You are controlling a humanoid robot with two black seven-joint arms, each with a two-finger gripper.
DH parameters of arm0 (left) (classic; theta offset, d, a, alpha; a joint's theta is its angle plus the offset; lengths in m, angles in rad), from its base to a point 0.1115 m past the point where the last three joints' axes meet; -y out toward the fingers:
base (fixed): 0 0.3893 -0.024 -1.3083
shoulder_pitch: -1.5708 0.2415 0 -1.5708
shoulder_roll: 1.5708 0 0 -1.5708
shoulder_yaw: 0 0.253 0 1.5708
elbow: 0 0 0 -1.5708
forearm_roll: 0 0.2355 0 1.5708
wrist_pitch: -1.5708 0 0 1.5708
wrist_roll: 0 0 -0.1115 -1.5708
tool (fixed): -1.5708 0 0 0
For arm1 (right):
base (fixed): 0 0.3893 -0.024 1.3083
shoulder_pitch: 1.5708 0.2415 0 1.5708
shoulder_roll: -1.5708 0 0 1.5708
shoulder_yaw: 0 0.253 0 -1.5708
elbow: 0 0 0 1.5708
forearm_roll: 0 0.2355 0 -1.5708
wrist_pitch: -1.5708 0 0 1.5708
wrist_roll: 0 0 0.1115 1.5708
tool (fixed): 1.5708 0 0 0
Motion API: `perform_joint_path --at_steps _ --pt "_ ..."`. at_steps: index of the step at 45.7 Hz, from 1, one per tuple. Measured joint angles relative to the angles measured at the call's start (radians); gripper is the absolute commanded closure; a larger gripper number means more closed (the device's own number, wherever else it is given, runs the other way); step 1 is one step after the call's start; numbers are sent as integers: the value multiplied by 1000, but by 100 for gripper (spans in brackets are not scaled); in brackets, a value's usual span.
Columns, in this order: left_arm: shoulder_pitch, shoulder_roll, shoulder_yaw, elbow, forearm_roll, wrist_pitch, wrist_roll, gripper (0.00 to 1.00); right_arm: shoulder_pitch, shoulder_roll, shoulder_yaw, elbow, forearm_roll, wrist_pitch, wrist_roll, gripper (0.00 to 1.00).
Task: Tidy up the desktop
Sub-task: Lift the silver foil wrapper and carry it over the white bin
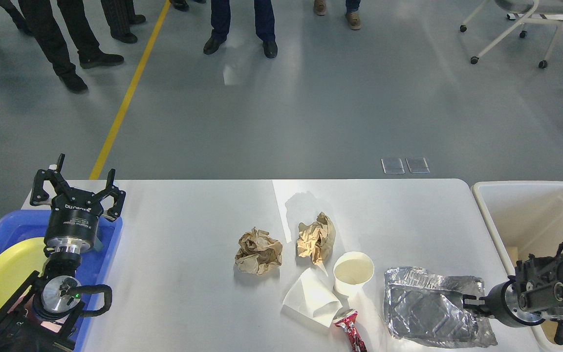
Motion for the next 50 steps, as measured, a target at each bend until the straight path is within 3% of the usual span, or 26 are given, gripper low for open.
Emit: perform_joint_path --at_steps 23,33,38,50 --pt "0 0 0 0 0 0 0 4 346 -237 -11 86 93 383 21 100" --pt "0 0 0 0 0 0 1 4 545 -258 -109 126 164 504 7 100" --pt "-1 0 0 0 0 0 1 4 665 -253 -175 195 175 506 -16 100" --pt "-1 0 0 0 0 0 1 4 818 -253 -258 246 275 505 -144 100"
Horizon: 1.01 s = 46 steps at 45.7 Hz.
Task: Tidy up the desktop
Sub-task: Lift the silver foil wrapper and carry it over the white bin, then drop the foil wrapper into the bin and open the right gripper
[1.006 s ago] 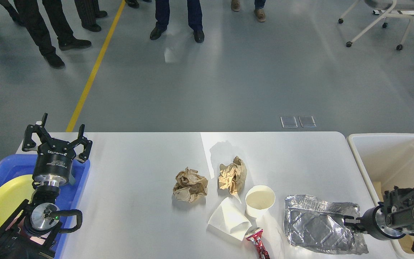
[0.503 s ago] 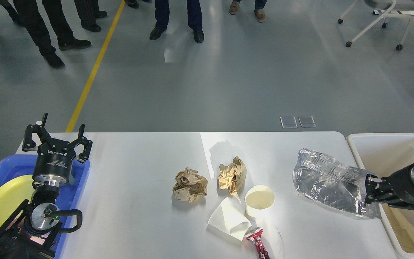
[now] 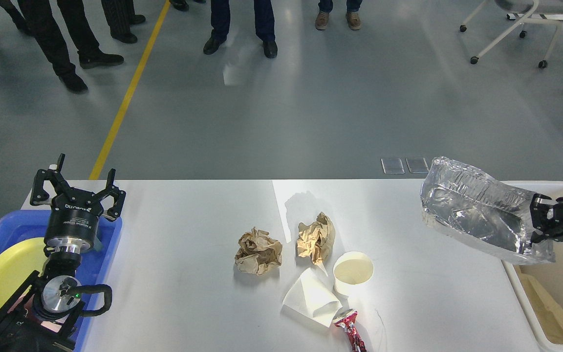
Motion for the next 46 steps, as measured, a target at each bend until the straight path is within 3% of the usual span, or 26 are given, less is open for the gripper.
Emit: perform_joint_path --at_steps 14,21,34,46 --pt "0 0 0 0 0 0 0 4 10 -18 -9 1 5 -5 -22 100" --pt "1 0 0 0 0 0 0 4 -47 -112 -1 -104 13 -8 -22 100" --pt "1 0 0 0 0 0 -1 4 -433 -141 109 -470 176 -11 -21 100" --pt "1 0 0 0 0 0 -1 4 -946 -40 480 -843 192 -96 -23 100"
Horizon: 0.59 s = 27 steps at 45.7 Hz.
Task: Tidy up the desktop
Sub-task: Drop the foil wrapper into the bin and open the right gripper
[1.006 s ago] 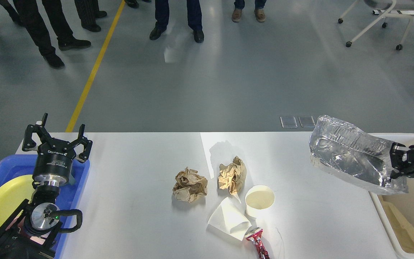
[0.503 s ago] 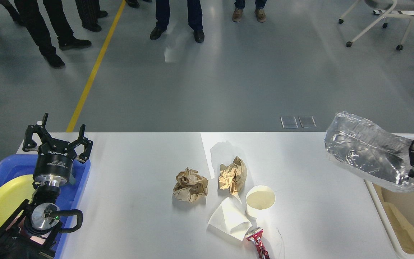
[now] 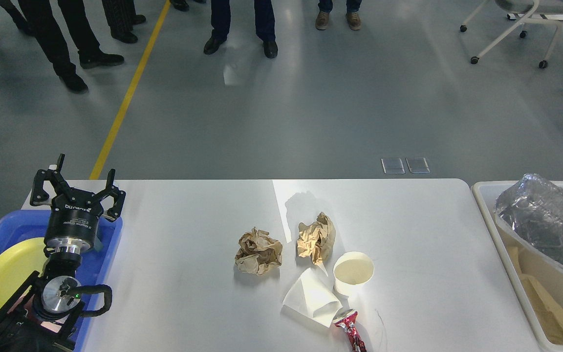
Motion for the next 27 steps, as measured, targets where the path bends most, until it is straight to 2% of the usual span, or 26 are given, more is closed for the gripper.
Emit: perform_joint_path --at_steps 10,18,22,27 --pt "0 0 0 0 0 0 0 4 -257 98 218 -200 0 -177 -11 100" --pt "0 0 0 0 0 0 0 4 -347 168 281 -255 1 -357 -81 100" --pt "0 0 0 0 0 0 0 4 -374 191 321 -278 1 -396 -124 100" --pt "0 0 0 0 0 0 0 4 -400 223 358 -298 1 -410 -145 100"
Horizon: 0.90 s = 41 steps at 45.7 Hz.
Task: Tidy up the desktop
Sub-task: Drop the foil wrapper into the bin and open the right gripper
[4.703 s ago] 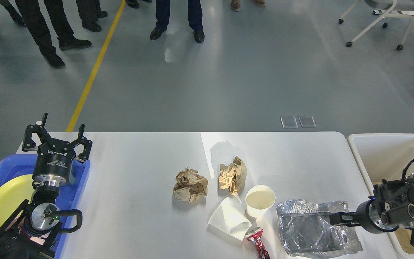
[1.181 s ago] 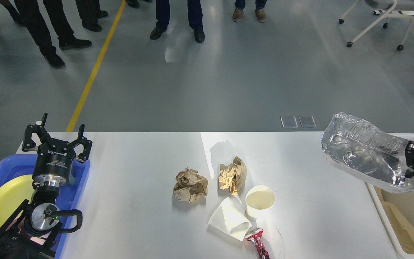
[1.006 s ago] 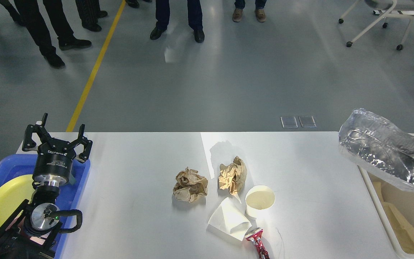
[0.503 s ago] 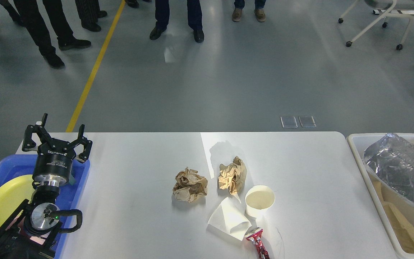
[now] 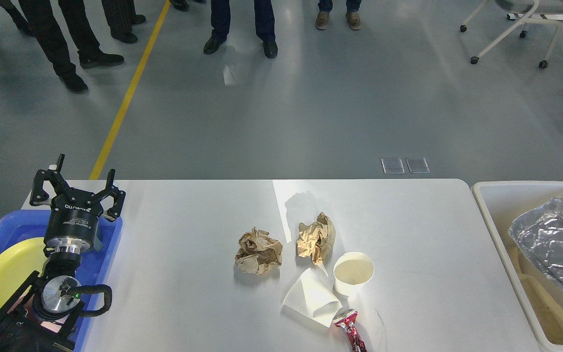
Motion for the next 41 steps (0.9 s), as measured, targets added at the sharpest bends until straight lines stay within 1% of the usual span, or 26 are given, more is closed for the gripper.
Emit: perform_joint_path --at_steps 9,33,34,35,37,38,39,40,41 --pt "0 0 0 0 0 0 0 4 -50 57 22 -56 0 -4 -12 100" --pt "0 0 0 0 0 0 0 4 -100 115 20 -59 -1 -30 -12 100" --pt "0 0 0 0 0 0 0 4 -100 115 20 -59 -1 -31 -12 96" --pt "0 0 0 0 0 0 0 4 -100 115 21 -59 -1 -33 -12 79" --pt "0 0 0 0 0 0 0 4 -100 113 21 -59 0 -39 -12 41" --pt "0 0 0 0 0 0 0 4 -100 112 21 -59 0 -42 -12 25" --pt "0 0 0 0 0 0 0 4 -100 111 21 -59 0 -47 -11 12" --pt "0 0 0 0 0 0 0 4 -100 110 20 -59 0 -54 -11 3" --pt "0 0 0 0 0 0 0 4 -100 109 20 -59 0 -62 -10 0"
